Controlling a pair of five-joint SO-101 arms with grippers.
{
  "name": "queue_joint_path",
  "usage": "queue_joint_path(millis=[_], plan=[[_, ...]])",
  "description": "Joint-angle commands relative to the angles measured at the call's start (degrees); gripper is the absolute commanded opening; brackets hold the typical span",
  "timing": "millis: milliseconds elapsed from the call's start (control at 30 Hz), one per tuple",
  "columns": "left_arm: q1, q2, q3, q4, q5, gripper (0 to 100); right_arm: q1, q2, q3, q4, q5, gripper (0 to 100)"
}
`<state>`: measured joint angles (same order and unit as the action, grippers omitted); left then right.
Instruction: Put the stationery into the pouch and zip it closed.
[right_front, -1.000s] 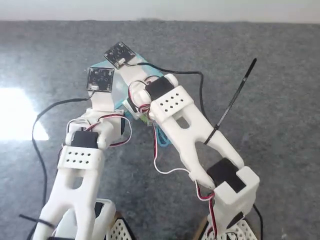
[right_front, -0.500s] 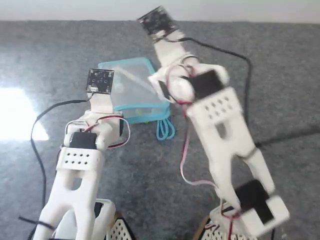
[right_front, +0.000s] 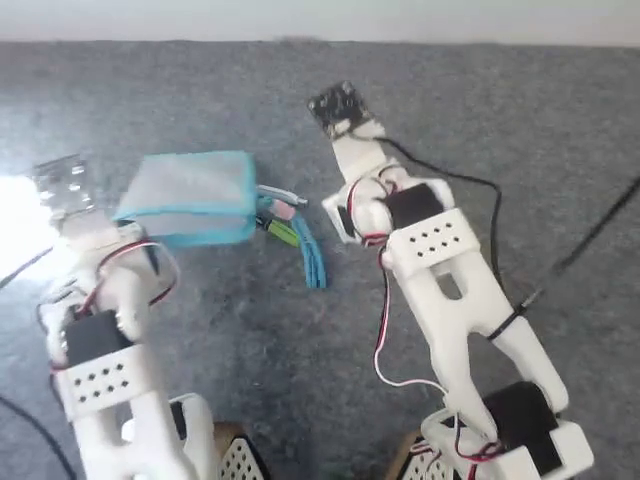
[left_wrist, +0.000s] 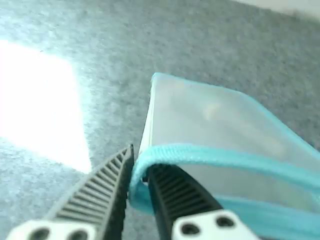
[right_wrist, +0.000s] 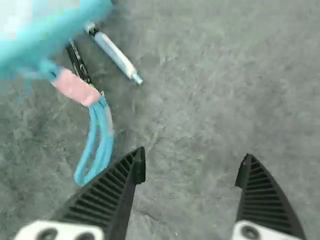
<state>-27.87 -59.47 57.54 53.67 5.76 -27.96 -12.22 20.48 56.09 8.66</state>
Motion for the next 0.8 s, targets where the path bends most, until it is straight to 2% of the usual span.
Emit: queue_joint_path(millis=[0,167,367,567,767], plan=[[-4.31,-3.16,-2.24,-0.09,0.62,1,-2.42,-2.59,2.90,-4.53,0.79,29.2],[-10.20,-3.08,-2.77,-2.37,1.49,1,-4.88,-2.42,4.48,-8.31,0.79,29.2],[-10.99,-3.08,-2.51,-2.29,1.05,1,-10.51,6.37,0.26,-7.43,0.88,29.2],[-12.66,-3.52,-2.42,2.02,-2.29,1,-11.91,19.47,-11.16,-6.11,0.88,29.2],[-12.57,-3.16,-2.42,2.20,-2.81,1,-15.16,29.32,-19.69,-4.97,0.88,29.3]])
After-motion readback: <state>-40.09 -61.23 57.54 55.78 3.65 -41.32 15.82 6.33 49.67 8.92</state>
